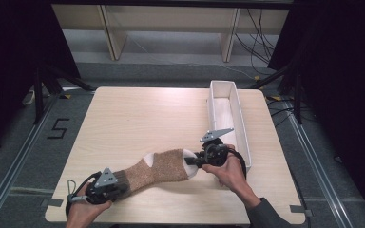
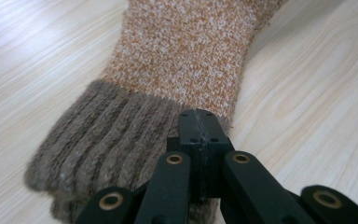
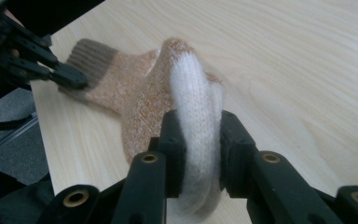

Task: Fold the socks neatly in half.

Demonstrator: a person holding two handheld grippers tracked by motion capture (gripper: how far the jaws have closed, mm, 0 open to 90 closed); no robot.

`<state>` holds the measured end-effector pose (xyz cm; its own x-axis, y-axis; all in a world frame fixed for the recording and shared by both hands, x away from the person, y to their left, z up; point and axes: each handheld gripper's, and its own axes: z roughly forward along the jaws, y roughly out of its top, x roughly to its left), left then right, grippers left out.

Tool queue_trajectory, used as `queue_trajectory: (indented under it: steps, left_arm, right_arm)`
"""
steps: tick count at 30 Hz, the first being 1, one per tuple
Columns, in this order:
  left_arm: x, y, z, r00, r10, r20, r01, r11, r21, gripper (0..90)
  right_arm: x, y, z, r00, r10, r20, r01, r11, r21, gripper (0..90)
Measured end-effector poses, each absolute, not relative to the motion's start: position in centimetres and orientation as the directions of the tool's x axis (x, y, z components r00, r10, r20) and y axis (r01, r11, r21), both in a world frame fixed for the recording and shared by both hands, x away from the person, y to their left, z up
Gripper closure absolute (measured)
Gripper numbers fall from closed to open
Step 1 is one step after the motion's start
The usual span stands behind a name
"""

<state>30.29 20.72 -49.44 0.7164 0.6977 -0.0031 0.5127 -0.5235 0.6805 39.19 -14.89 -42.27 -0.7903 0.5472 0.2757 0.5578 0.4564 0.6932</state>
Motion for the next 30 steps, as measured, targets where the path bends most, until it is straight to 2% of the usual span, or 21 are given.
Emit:
queue_trajectory:
  steps: [3, 8, 10, 12, 18, 20, 22, 24, 30]
  left_arm:
    - [30.8, 19.2, -49.6, 0.728, 0.685, 0.000, 0.501, -0.532, 0.683, 89.8]
    - [31.8, 16.8, -49.7, 0.751, 0.660, 0.031, 0.472, -0.569, 0.674, 89.7]
    - [32.0, 16.4, -49.7, 0.756, 0.654, 0.023, 0.468, -0.566, 0.679, 89.6]
    - [32.0, 16.4, -49.8, 0.753, 0.658, 0.016, 0.470, -0.555, 0.686, 89.6]
    - [31.8, 16.9, -49.7, 0.742, 0.670, -0.006, 0.471, -0.516, 0.715, 89.2]
    - [31.6, 17.4, -48.8, 0.740, 0.672, -0.020, 0.463, -0.488, 0.741, 84.8]
    - [30.9, 18.7, -47.7, 0.721, 0.693, -0.022, 0.453, -0.446, 0.772, 84.0]
    - [30.2, 20.3, -47.0, 0.702, 0.711, -0.032, 0.461, -0.420, 0.782, 83.8]
    - [28.8, 22.1, -49.2, 0.677, 0.733, -0.062, 0.520, -0.417, 0.746, 85.4]
  right_arm:
    - [39.9, -15.0, -41.3, -0.797, 0.538, 0.275, 0.549, 0.453, 0.703, 74.0]
    - [40.3, -14.2, -39.3, -0.795, 0.566, 0.217, 0.541, 0.501, 0.675, 73.9]
    - [40.3, -13.6, -38.6, -0.815, 0.562, 0.137, 0.489, 0.543, 0.683, 73.8]
    - [40.2, -12.7, -37.9, -0.816, 0.564, 0.124, 0.493, 0.569, 0.658, 73.7]
    - [39.9, -9.1, -36.9, -0.872, 0.489, 0.003, 0.383, 0.678, 0.627, 73.1]
    - [39.4, -8.1, -36.6, -0.875, 0.483, 0.018, 0.391, 0.685, 0.614, 72.9]
    - [39.4, -7.2, -36.5, -0.889, 0.457, -0.010, 0.356, 0.706, 0.612, 72.7]
    - [39.3, -6.3, -36.4, -0.890, 0.456, -0.002, 0.367, 0.718, 0.592, 72.5]
    - [39.0, -4.5, -36.5, -0.904, 0.427, -0.012, 0.346, 0.749, 0.565, 72.1]
